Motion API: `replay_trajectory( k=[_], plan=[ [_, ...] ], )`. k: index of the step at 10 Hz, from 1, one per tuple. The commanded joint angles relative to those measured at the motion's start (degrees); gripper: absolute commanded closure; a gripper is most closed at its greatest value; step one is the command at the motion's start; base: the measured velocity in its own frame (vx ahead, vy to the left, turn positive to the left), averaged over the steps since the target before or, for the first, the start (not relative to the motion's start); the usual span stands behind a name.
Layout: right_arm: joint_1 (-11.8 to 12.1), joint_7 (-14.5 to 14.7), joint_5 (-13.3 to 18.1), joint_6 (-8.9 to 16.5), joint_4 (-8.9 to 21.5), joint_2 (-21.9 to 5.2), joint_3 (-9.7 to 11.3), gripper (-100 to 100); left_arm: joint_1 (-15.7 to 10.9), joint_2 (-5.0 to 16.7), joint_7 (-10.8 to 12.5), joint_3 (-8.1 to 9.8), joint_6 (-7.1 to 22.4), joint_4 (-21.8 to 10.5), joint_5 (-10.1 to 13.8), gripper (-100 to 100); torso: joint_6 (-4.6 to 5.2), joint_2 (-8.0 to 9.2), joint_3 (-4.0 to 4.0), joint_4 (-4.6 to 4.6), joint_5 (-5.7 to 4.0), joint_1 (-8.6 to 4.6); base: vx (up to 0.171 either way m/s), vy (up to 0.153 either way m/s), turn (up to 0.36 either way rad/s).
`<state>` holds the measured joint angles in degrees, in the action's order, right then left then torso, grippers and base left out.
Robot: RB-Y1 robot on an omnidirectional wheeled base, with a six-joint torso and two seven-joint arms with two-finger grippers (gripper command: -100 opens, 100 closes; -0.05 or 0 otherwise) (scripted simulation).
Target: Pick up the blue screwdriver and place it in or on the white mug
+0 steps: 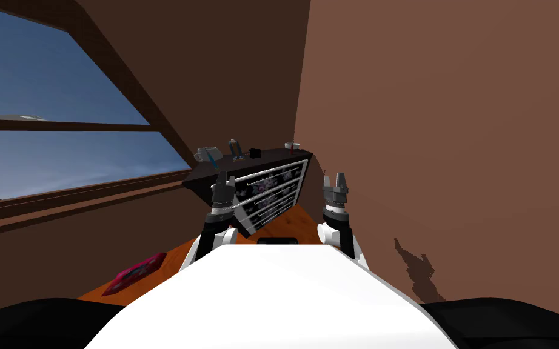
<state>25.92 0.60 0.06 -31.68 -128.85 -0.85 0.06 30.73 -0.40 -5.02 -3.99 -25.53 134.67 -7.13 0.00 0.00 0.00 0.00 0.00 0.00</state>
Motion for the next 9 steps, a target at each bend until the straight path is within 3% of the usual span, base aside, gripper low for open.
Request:
replay_trajectory(
  k=[1,5,9],
  plan=[
    [0.0,0.0,0.0,0.0,0.0,0.0,0.0,0,-0.4,2.3,0.4,0.29,-0.4,-0.6,-0.4,-100,0.0,0.0,0.0,0.0,0.0,0.0,-0.007,-0.013,0.058],
    [0.0,0.0,0.0,0.0,0.0,0.0,0.0,0,-2.5,9.3,2.5,2.07,-2.7,-3.9,-2.8,-100,-0.02,0.13,0.08,0.03,-0.04,-0.21,-0.031,-0.053,0.122],
    [0.0,0.0,0.0,0.0,0.0,0.0,0.0,0,-4.1,14.6,4.0,3.49,-4.5,-6.4,-4.5,-100,-0.02,0.19,0.11,0.04,-0.04,-0.19,-0.04,-0.052,0.111]
  ],
)
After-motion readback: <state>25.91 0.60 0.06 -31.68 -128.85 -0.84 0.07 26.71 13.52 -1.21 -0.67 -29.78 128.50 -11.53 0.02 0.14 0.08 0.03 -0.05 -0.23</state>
